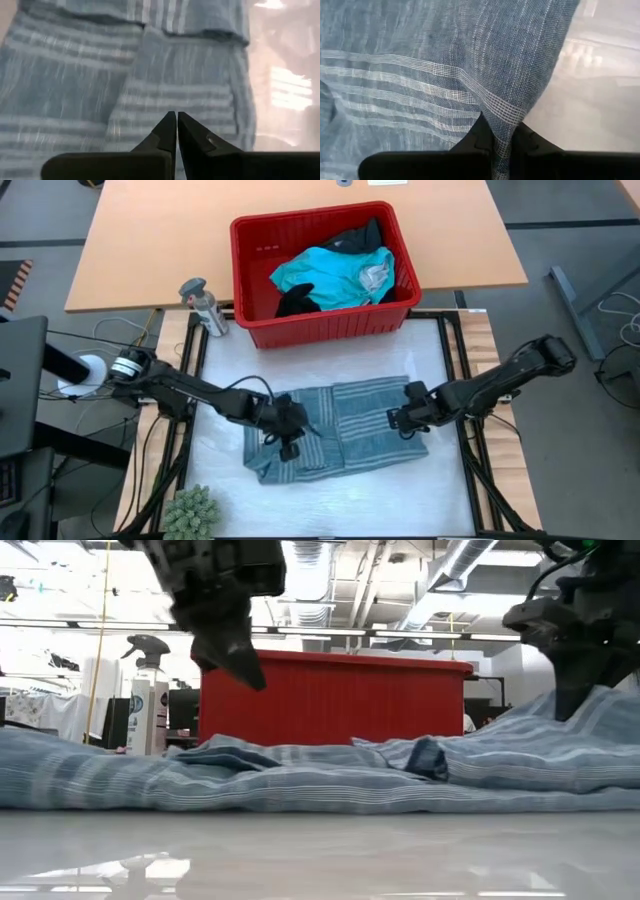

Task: Fold Laundry from Bin
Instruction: Fold the patterned blue shirt

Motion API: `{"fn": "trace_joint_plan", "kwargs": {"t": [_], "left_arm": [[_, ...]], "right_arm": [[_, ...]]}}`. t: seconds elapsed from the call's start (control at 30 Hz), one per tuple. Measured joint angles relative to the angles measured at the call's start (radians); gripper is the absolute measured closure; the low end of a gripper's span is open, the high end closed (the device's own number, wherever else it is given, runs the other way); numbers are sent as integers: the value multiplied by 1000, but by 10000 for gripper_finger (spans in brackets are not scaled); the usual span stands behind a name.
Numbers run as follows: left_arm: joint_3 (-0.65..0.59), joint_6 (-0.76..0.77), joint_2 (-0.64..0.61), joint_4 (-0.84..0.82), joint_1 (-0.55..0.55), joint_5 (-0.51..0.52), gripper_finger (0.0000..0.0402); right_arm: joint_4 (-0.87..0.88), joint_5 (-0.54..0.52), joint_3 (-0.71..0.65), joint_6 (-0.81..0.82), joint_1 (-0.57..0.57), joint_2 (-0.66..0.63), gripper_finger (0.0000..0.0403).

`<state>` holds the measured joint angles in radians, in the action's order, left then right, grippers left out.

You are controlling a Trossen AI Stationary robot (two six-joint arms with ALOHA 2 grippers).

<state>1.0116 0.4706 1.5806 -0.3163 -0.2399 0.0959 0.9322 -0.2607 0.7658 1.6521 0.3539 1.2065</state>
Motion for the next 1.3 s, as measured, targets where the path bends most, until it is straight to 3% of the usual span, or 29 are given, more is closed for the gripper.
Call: {"fn": "trace_joint_plan", "kwargs": {"t": [0.23,0.37,0.57,0.83,1.3], "left_arm": [[-227,98,-1,326,-36,-27,401],[-279,116,7,328,-33,-1,401],[-283,91,61,326,-29,46,401],[-279,82,182,444,-7,3,401],[-228,-2,192,501,61,15,401]], "right_arm": [[59,-2,1,24,0,-55,358],[63,-4,1,24,0,-72,358],[55,-4,2,25,-1,-81,358],[52,-4,36,18,-1,-81,358],[38,-70,177,-54,-2,-81,358]]}}
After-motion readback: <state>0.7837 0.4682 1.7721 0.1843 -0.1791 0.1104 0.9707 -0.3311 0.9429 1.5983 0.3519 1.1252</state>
